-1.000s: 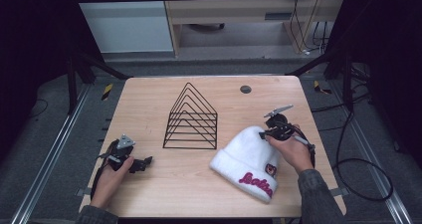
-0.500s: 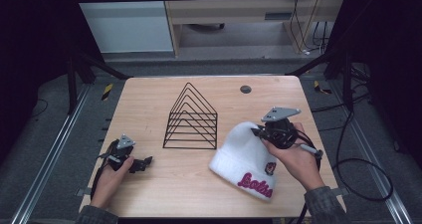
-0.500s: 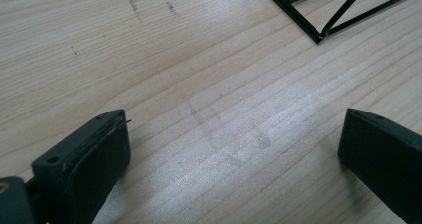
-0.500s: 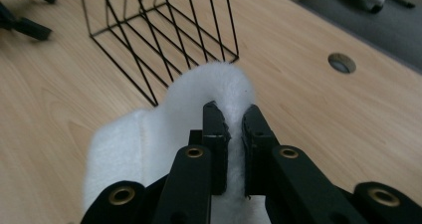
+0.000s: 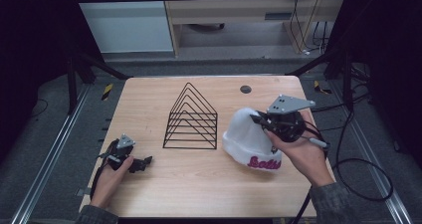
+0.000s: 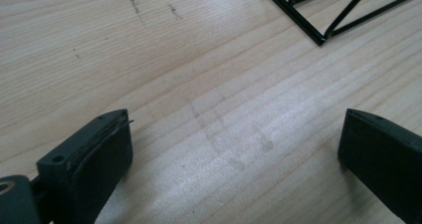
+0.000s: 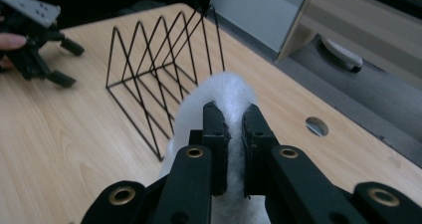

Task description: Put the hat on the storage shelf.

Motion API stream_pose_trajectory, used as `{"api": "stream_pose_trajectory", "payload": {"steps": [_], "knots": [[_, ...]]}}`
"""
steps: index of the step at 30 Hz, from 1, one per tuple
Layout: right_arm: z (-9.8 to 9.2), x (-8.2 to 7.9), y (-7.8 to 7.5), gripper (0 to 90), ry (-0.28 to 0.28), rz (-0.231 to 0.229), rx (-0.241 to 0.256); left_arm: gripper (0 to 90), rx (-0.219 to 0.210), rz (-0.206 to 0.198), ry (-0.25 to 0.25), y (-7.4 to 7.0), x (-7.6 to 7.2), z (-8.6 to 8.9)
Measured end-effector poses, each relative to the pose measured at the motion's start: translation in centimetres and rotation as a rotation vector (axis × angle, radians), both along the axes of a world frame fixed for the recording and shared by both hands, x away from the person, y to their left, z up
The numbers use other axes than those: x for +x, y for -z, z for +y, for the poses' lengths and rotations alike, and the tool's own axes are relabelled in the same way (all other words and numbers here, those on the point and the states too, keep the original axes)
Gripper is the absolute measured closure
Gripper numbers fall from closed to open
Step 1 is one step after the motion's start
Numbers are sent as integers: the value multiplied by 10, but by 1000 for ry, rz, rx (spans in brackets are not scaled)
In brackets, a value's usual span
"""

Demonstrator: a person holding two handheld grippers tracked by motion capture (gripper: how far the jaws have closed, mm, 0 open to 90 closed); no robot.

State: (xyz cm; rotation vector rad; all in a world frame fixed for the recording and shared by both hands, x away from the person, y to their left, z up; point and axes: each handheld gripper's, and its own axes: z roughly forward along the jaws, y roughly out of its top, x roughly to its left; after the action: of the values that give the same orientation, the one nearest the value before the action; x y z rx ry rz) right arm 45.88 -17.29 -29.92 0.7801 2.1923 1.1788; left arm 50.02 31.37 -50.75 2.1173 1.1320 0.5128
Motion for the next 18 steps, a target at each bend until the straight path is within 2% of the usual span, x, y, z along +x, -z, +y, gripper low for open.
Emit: {"api": "stream_pose_trajectory", "payload": {"steps": [1, 3, 6, 9, 12, 13, 14, 17, 18], "knots": [[0, 0, 0, 839, 0, 0, 0, 30, 0, 0, 0, 0, 0, 0], [-5, 4, -5, 839, 3, -7, 30, 41, 6, -23, -4, -2, 0, -1], [-11, 12, -11, 839, 14, -18, 73, 40, 0, -46, 15, -13, -1, -1], [-13, 18, -21, 839, 20, -42, 98, 41, -27, -82, 26, -32, -2, 3], [-12, 21, -26, 839, 26, -59, 99, 41, -64, -104, 52, -52, -1, 5], [-11, 23, -31, 839, 31, -70, 112, 42, -91, -114, 70, -66, 0, 5], [-11, 23, -31, 839, 31, -70, 112, 42, -91, -114, 70, -66, 0, 5], [-8, 29, -41, 838, 44, -99, 100, 46, -135, -123, 106, -86, 2, 2], [-8, 29, -41, 838, 44, -99, 100, 46, -136, -128, 117, -92, 3, 0]]}}
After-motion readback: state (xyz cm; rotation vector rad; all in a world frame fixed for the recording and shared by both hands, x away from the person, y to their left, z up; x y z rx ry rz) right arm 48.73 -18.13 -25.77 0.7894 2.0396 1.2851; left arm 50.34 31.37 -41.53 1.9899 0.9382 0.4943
